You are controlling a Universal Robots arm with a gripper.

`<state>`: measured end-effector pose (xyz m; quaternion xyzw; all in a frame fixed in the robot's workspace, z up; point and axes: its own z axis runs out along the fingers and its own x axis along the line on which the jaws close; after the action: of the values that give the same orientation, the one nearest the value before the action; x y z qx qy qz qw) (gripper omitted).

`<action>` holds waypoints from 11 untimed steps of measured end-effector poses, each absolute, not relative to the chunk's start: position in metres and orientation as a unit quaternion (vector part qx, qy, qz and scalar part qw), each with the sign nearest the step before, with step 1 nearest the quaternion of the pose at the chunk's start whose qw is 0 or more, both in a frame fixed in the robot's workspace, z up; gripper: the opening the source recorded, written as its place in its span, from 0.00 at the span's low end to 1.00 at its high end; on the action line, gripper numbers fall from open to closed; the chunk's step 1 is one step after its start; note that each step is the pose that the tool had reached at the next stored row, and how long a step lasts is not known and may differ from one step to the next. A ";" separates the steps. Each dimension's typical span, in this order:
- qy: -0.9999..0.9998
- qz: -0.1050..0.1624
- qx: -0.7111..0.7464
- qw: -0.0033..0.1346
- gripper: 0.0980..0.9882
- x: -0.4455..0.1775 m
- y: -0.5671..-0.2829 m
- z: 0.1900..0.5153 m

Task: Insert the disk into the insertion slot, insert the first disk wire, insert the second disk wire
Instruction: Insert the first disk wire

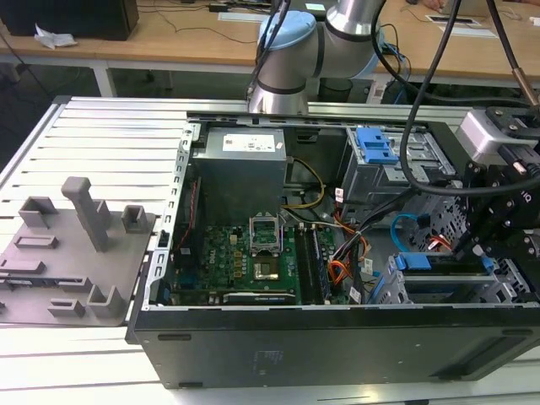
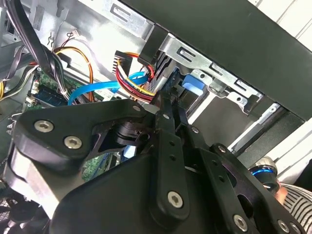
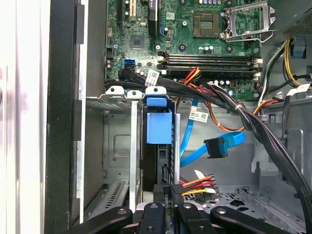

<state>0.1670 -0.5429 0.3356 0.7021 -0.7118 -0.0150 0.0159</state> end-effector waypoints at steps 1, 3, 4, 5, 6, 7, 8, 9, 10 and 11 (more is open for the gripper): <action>-0.712 -0.015 0.702 0.016 0.16 0.167 -0.543 0.336; -0.712 -0.015 0.702 0.016 0.16 0.167 -0.543 0.339; -0.712 -0.015 0.702 0.016 0.16 0.167 -0.543 0.342; -0.712 -0.015 0.702 0.016 0.16 0.167 -0.543 0.344; -0.712 -0.015 0.702 0.016 0.16 0.167 -0.543 0.345; -0.712 -0.015 0.702 0.016 0.16 0.167 -0.543 0.345; -0.712 -0.015 0.702 0.016 0.16 0.167 -0.543 0.346; -0.712 -0.015 0.702 0.016 0.16 0.167 -0.543 0.348; -0.712 -0.015 0.702 0.016 0.16 0.167 -0.543 0.350; -0.712 -0.015 0.702 0.016 0.16 0.167 -0.543 0.352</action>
<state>0.1670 -0.5430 0.3517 0.7020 -0.7118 -0.0147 0.0163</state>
